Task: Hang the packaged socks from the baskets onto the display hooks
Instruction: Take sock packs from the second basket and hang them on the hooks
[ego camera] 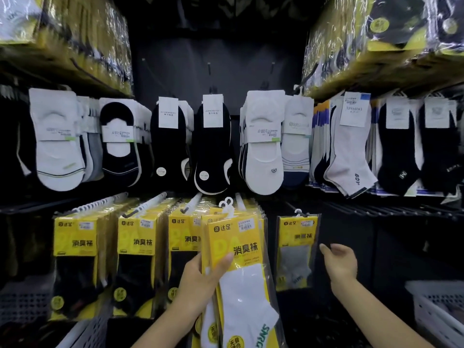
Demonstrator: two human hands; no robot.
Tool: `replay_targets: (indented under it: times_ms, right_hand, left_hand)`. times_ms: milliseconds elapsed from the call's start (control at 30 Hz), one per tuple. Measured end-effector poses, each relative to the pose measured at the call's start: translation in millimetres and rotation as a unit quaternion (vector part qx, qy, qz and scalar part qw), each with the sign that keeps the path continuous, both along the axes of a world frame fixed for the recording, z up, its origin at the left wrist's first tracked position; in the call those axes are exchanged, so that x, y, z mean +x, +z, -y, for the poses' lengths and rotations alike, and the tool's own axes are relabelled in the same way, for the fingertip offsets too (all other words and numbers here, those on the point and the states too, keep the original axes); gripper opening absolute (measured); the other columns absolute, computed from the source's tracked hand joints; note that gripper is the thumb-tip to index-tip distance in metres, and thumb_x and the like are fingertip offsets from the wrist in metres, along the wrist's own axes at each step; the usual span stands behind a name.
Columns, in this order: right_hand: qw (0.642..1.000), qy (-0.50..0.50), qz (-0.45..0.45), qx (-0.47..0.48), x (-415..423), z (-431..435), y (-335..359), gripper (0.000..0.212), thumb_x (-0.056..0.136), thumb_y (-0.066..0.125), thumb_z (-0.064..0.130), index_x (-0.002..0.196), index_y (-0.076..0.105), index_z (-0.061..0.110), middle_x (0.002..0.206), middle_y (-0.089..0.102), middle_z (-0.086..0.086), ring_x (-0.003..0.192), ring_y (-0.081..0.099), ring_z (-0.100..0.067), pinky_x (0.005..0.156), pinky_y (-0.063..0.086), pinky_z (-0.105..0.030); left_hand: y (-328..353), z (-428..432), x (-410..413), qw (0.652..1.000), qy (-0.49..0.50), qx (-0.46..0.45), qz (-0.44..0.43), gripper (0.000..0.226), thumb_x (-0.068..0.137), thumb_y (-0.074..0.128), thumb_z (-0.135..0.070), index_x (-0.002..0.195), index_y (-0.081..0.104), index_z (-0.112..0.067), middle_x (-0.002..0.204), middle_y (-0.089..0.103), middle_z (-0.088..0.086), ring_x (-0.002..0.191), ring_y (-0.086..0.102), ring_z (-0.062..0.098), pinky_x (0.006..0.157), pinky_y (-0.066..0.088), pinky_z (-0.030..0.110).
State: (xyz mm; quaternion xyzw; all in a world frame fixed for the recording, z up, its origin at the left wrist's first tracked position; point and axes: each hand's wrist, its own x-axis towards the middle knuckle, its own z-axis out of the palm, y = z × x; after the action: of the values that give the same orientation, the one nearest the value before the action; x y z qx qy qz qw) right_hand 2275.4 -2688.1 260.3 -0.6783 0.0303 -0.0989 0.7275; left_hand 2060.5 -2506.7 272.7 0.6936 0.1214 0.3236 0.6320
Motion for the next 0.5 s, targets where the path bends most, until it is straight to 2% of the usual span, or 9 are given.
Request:
replay_targets:
  times_ms: [33,100,200,267,400,500]
  right_hand:
    - [0.999,0.031,0.016,0.004,-9,0,1,0.024,0.091,0.063,0.016,0.112,0.06,0.007,0.121,0.061,-0.013,0.11,0.057,-0.028,0.09,0.042,-0.033]
    - [0.989,0.135,0.057,0.02,-35,-3,6,0.01,0.094,0.058,0.018,0.1,0.065,0.013,0.11,0.067,-0.009,0.097,0.063,-0.02,0.09,0.049,-0.035]
    - [0.958,0.257,0.127,0.024,-85,-8,19,0.015,0.091,0.058,0.028,0.094,0.07,0.019,0.092,0.072,-0.001,0.076,0.067,-0.007,0.073,0.054,-0.023]
    - [0.946,0.286,0.149,0.03,-109,-12,21,0.019,0.086,0.062,0.032,0.098,0.07,0.019,0.093,0.073,0.0,0.079,0.069,-0.007,0.068,0.054,-0.02]
    - [0.945,0.283,0.15,0.063,-127,-12,22,0.037,0.069,0.072,0.035,0.101,0.067,0.018,0.096,0.074,0.001,0.09,0.07,-0.012,0.074,0.056,-0.023]
    - [0.94,0.314,0.106,0.085,-120,-8,20,0.035,0.075,0.071,0.028,0.107,0.064,0.016,0.099,0.075,-0.003,0.088,0.072,-0.019,0.071,0.058,-0.032]
  left_hand:
    - [-1,2,-1,1.0,-0.007,-0.003,-0.002,0.03,0.067,0.069,-0.049,0.093,0.063,-0.035,0.081,0.068,-0.033,0.075,0.064,-0.014,0.052,0.046,0.003]
    - [-4,6,-2,1.0,-0.024,-0.011,-0.006,0.031,0.067,0.069,-0.048,0.094,0.063,-0.034,0.082,0.07,-0.03,0.075,0.066,-0.011,0.053,0.046,0.003]
    - [-4,17,-2,0.999,-0.038,-0.016,-0.009,0.033,0.065,0.069,-0.048,0.094,0.063,-0.034,0.081,0.069,-0.031,0.076,0.065,-0.012,0.053,0.047,0.004]
    - [-4,25,1,0.999,-0.043,-0.017,-0.002,0.039,0.062,0.071,-0.049,0.096,0.065,-0.03,0.082,0.071,-0.027,0.076,0.067,-0.008,0.054,0.048,0.006]
    - [-5,36,5,0.999,-0.039,-0.02,0.012,0.053,0.052,0.079,-0.047,0.097,0.068,-0.022,0.082,0.075,-0.015,0.075,0.07,0.001,0.055,0.051,0.01]
    - [-5,37,6,0.999,-0.038,-0.017,0.019,0.05,0.057,0.071,-0.052,0.098,0.067,-0.023,0.08,0.073,-0.02,0.075,0.068,-0.004,0.056,0.048,0.006]
